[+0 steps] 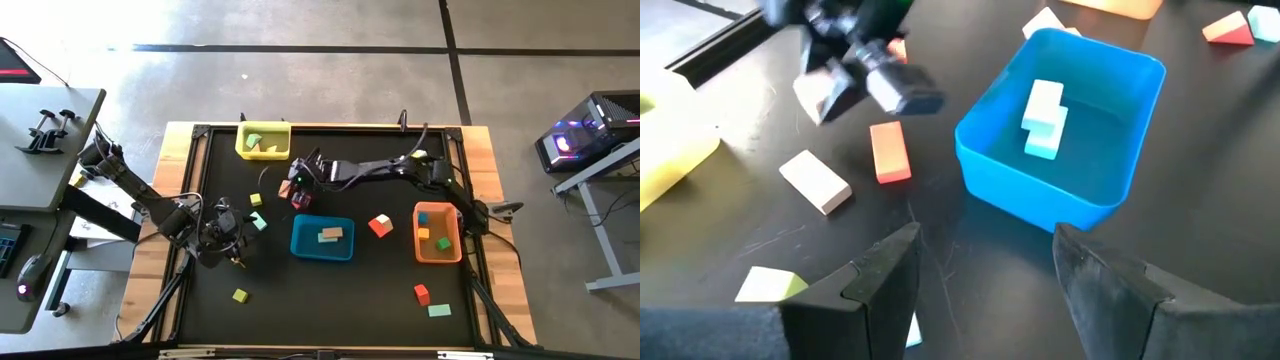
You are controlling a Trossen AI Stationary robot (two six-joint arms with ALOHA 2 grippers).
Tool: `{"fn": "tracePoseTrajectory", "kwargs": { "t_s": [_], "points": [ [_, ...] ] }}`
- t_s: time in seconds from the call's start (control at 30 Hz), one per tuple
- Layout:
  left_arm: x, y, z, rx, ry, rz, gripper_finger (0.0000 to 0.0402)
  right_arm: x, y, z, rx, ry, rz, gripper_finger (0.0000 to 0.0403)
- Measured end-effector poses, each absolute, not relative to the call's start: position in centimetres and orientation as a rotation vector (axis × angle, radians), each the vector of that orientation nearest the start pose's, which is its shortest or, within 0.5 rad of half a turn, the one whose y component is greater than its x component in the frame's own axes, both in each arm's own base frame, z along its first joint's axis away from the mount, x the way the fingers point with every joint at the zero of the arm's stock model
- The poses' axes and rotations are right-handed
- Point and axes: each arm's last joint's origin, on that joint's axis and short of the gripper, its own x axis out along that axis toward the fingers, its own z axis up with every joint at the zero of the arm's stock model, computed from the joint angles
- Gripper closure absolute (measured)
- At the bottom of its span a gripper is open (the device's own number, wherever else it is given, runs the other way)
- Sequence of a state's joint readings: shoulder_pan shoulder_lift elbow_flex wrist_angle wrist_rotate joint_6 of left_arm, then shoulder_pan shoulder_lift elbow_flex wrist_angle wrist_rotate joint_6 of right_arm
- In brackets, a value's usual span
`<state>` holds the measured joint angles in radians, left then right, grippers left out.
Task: Sort blocks by size
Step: Put the light orange square block into the orange bin
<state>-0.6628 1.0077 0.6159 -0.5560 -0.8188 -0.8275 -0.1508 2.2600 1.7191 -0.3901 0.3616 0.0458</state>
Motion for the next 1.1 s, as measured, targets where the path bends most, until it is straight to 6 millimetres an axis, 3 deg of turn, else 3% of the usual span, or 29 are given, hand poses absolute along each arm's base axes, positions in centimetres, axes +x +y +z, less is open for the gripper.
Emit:
{"fn": "tracePoseTrajectory", "kwargs": {
  "t_s": [0.23,0.4,0.67,0.83,1.1],
  "points": [
    [15.5,-9.4,21.8,-0.187,0.566,0.417,0.0188,45.0,-1.3,19.4,-0.307,1.090,-0.548,0.0274],
    [15.5,-9.9,21.5,-0.156,0.549,0.425,0.0188,42.0,3.3,20.5,-0.440,1.247,-0.546,0.0274],
    [16.0,-11.1,20.2,-0.089,0.569,0.422,0.0188,36.4,6.5,22.6,-0.496,1.407,-0.817,0.0274],
    [16.2,-11.2,19.6,-0.049,0.576,0.446,0.0188,32.4,8.4,24.3,-0.385,1.303,-0.825,0.0274],
    [16.4,-11.2,19.5,-0.012,0.567,0.458,0.0188,20.9,8.4,24.8,0.084,1.234,-0.928,0.0274]
  ]
}}
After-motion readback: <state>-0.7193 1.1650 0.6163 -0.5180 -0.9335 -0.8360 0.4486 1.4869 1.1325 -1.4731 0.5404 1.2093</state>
